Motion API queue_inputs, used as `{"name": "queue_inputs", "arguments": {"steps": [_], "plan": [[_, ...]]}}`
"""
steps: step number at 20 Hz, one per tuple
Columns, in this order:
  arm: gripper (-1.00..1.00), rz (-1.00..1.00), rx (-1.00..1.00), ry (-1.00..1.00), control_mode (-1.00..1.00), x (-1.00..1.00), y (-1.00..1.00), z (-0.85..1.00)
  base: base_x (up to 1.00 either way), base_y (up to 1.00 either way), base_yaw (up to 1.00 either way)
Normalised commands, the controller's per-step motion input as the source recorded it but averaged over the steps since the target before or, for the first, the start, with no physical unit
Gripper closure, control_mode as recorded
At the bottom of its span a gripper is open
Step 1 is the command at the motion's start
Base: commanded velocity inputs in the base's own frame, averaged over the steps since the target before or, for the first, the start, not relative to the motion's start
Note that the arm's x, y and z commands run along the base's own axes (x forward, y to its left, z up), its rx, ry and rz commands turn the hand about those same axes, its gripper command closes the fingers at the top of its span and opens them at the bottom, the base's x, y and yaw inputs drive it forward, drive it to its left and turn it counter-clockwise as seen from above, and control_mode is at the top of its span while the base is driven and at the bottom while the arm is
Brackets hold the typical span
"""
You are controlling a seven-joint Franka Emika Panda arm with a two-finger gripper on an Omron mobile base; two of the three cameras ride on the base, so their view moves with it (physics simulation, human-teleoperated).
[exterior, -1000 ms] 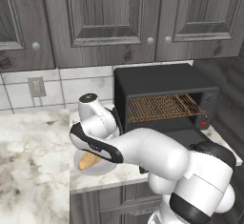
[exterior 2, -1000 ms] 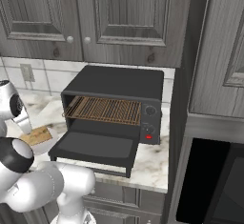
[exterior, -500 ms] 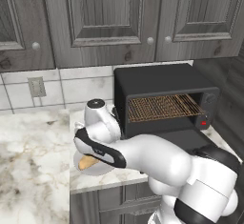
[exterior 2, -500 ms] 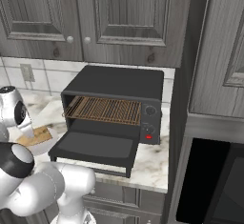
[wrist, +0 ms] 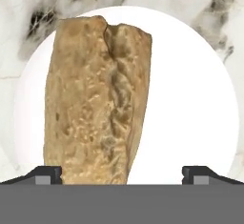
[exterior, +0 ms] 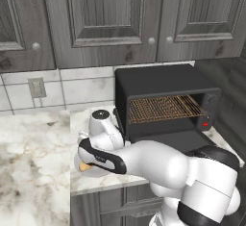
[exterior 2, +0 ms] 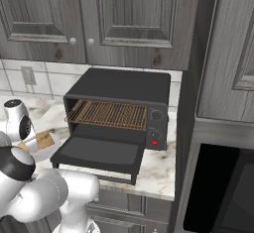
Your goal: Pull the toaster oven rack outwards. Pick up the baguette from the plate and place it on the toaster oven rack. Close the toaster oven door fully and set the temperature to the lowest setting.
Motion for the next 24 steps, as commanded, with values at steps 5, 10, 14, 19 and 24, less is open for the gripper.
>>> {"name": "queue_inputs", "arguments": {"steps": [5, 10, 14, 19, 24], "plan": [[-1.00, 0.00, -0.01, 0.00, -1.00, 0.00, 0.04, -0.26, 0.00, 0.00, 0.00], [-1.00, 0.00, -0.03, 0.00, -1.00, 0.04, 0.21, -0.30, 0.00, 0.00, 0.00], [-1.00, 0.00, -0.02, 0.00, -1.00, 0.01, 0.15, -0.50, 0.00, 0.00, 0.00], [-1.00, 0.00, 0.00, 0.01, -1.00, 0.00, 0.01, -0.75, 0.00, 0.00, 0.00], [-1.00, 0.00, 0.00, -0.19, -1.00, -0.12, 0.00, -0.18, 0.00, 0.00, 0.00]]}}
